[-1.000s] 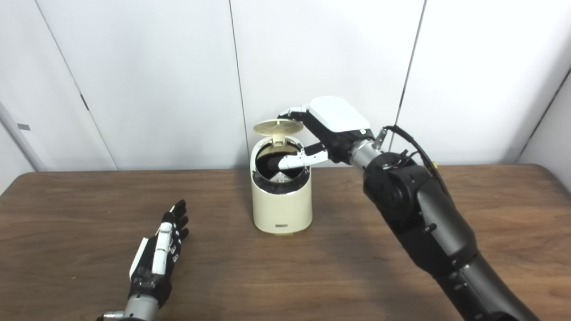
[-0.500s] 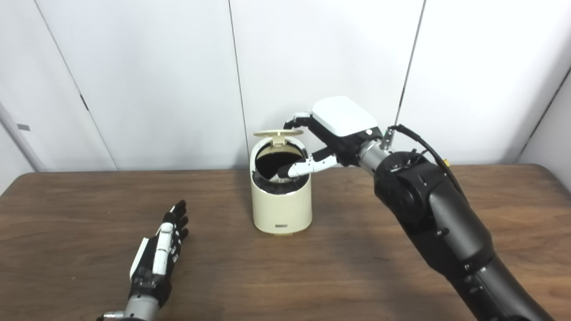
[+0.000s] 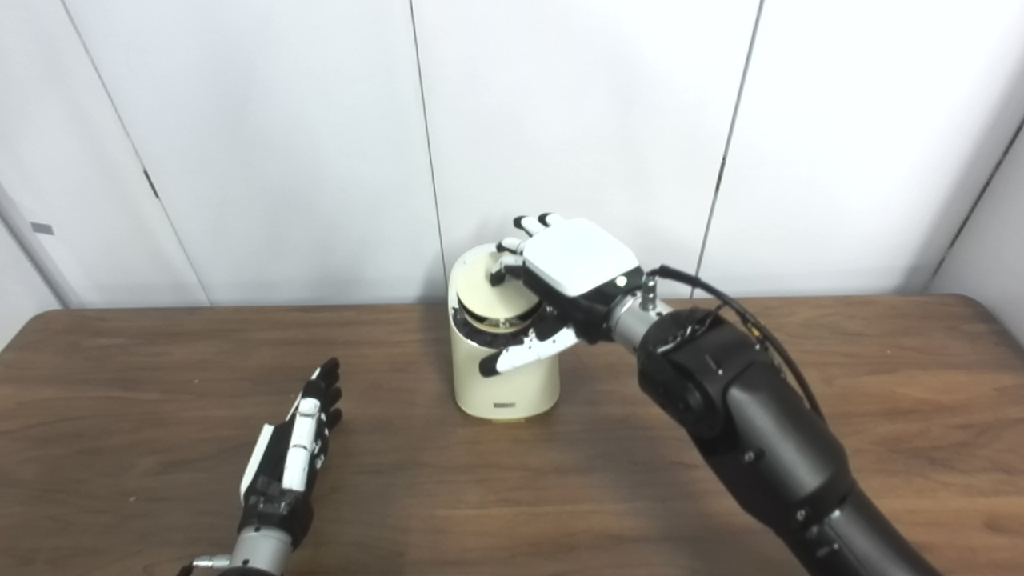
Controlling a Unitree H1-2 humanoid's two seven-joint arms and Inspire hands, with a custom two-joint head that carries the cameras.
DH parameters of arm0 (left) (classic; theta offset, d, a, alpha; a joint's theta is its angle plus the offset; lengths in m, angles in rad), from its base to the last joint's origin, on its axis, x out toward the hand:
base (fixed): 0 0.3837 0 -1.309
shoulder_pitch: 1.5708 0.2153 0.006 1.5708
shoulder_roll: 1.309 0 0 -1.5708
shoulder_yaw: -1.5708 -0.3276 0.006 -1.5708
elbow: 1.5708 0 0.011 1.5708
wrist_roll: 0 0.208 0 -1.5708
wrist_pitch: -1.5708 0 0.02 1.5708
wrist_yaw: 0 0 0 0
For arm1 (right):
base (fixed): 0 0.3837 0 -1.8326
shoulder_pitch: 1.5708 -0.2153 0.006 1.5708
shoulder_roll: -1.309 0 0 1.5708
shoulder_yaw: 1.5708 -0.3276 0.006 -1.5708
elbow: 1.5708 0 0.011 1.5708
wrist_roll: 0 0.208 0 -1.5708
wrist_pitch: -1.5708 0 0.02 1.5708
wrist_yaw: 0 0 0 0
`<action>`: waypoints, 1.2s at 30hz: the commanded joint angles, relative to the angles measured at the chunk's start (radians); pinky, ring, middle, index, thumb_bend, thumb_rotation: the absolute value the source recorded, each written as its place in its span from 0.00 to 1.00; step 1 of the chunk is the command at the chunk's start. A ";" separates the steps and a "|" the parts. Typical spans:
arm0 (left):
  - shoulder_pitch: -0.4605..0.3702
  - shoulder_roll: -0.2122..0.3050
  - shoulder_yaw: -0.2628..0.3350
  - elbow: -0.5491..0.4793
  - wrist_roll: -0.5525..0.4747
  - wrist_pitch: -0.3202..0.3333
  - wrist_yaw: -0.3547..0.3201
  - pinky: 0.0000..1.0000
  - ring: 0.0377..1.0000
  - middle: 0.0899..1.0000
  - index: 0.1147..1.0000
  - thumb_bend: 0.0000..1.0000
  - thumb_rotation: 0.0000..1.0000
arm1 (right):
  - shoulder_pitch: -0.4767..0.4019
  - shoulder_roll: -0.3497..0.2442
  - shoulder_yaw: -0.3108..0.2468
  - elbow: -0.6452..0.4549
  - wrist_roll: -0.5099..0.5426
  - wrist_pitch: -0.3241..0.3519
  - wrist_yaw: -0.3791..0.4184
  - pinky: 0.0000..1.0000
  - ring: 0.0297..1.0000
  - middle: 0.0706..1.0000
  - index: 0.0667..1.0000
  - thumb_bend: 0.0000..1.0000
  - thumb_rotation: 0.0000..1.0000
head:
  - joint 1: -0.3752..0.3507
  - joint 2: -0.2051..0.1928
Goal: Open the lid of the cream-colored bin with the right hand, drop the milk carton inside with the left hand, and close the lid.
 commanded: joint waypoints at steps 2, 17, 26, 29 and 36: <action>-0.037 -0.002 -0.010 -0.012 0.023 -0.023 0.008 1.00 1.00 1.00 1.00 0.64 1.00 | -0.021 -0.002 -0.011 -0.025 -0.029 -0.019 -0.011 1.00 1.00 0.98 0.76 0.69 0.85 | 0.002 0.000; -0.032 -0.016 -0.006 -0.036 0.031 -0.005 0.019 1.00 1.00 1.00 0.99 0.64 0.99 | 0.020 0.011 -0.048 -0.052 -0.126 -0.023 -0.007 1.00 1.00 1.00 0.76 0.67 0.92 | 0.006 0.012; -0.030 -0.018 0.000 -0.045 0.019 0.001 0.015 1.00 1.00 1.00 1.00 0.64 0.98 | 0.054 0.009 -0.068 -0.075 -0.137 -0.026 -0.002 1.00 1.00 1.00 0.73 0.69 0.95 | 0.007 0.022; -0.030 -0.013 0.000 -0.042 0.023 -0.007 0.013 1.00 1.00 1.00 0.99 0.62 0.99 | 0.061 0.011 -0.070 -0.085 -0.143 -0.030 0.004 1.00 1.00 1.00 0.72 0.70 0.97 | 0.003 0.025; -0.031 -0.005 -0.004 -0.030 0.032 -0.018 0.009 1.00 1.00 1.00 0.98 0.59 0.99 | 0.078 0.022 -0.079 -0.108 -0.129 -0.030 0.018 1.00 1.00 1.00 0.71 0.68 0.95 | 0.006 0.025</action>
